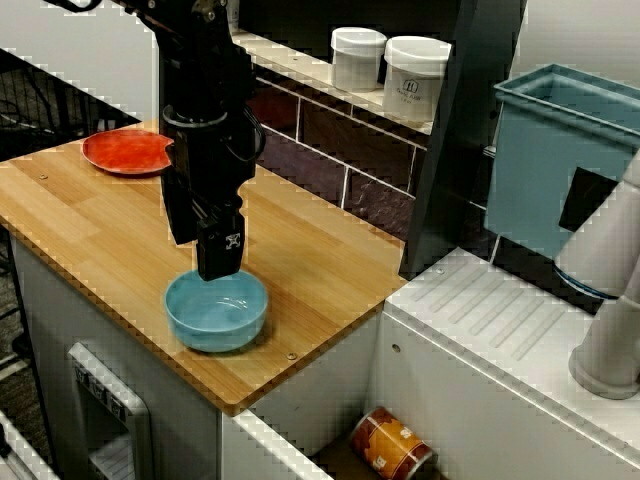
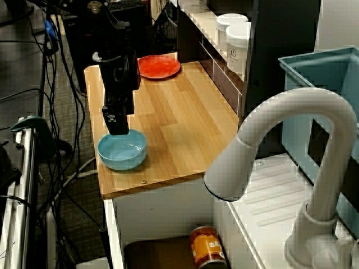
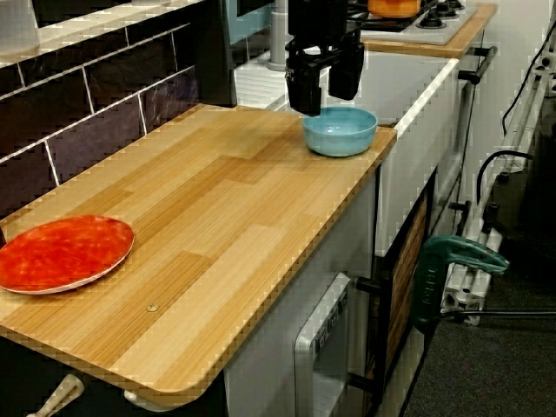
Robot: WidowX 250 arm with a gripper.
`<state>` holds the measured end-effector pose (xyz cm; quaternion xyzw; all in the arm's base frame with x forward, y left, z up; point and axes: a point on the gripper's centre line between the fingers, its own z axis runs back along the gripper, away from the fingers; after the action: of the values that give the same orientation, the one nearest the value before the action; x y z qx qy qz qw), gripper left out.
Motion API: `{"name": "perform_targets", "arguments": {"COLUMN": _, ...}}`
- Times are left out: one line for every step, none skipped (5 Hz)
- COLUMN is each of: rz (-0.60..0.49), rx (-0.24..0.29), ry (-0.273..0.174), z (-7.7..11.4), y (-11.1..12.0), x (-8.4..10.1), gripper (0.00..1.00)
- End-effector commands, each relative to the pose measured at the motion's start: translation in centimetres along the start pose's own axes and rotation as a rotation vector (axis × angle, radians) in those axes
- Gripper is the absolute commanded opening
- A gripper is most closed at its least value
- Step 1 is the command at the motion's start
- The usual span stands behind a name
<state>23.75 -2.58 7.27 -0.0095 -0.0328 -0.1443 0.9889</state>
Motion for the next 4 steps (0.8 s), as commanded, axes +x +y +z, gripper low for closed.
{"name": "perform_targets", "arguments": {"rz": -0.023, "rx": 0.011, "ry": -0.029, "z": 0.6, "y": -1.1, "x": -0.8, "gripper": 1.00}}
{"name": "perform_targets", "arguments": {"rz": -0.021, "rx": 0.016, "ry": -0.025, "z": 0.0, "y": -1.3, "x": -0.7, "gripper": 0.00}}
{"name": "perform_targets", "arguments": {"rz": -0.024, "rx": 0.024, "ry": -0.019, "z": -1.0, "y": -1.5, "x": -0.9, "gripper": 0.00}}
{"name": "perform_targets", "arguments": {"rz": -0.034, "rx": 0.043, "ry": -0.013, "z": -2.1, "y": -1.9, "x": -1.2, "gripper": 0.00}}
